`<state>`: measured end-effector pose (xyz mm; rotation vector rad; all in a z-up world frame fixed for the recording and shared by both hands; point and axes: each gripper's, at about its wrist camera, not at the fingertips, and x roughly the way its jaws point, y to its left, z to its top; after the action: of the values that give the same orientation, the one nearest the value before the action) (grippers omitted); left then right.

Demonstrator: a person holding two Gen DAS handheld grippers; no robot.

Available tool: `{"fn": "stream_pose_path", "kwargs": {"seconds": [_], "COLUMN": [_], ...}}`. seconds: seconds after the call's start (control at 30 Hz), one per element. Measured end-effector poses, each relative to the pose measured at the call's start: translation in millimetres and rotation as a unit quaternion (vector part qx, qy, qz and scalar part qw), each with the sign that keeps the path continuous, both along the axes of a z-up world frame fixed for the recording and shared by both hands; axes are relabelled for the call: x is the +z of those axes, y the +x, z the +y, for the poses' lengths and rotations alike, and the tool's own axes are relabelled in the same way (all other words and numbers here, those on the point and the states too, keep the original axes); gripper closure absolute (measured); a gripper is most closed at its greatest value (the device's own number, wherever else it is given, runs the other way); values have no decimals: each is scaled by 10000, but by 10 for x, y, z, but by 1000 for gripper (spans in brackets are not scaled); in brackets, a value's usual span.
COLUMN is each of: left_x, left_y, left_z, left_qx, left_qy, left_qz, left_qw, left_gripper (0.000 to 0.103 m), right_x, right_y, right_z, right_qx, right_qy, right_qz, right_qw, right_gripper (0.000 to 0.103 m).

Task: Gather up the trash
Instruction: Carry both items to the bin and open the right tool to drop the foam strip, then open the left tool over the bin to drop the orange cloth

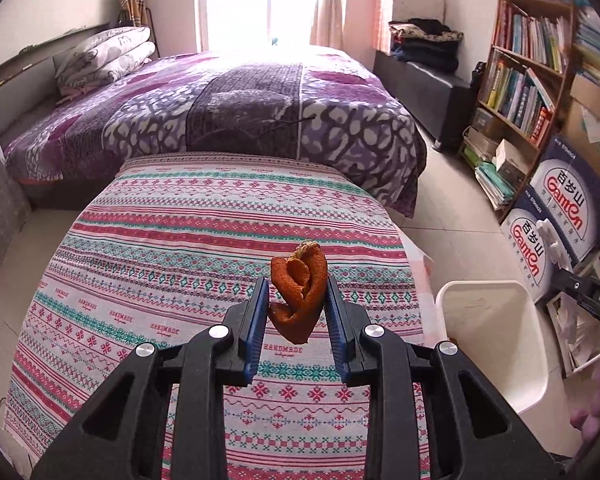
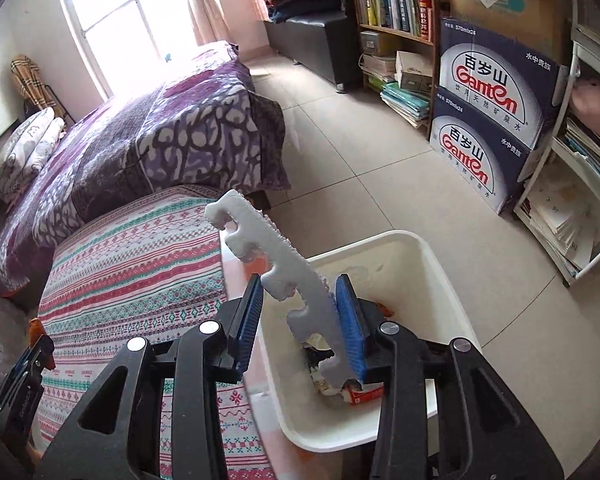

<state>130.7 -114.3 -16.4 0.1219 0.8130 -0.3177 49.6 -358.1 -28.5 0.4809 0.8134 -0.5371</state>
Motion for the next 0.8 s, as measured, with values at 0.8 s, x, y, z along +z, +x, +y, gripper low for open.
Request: {"fn": "stream_pose_path", "kwargs": {"seconds": [0.8], "left_x": [-206], "left_y": [-394], "left_z": [-1143], "left_qx": [-1326], "left_qy": [-64], "left_qz": [232], "left_qw": [9909], "left_gripper": [73], "right_x": [-53], "right_y": [-552], "right_z": [-770], "right_qx": [-1129], "right_qy": [132], "right_qz": [-2], "right_qw": [9935], "right_gripper": [25]}}
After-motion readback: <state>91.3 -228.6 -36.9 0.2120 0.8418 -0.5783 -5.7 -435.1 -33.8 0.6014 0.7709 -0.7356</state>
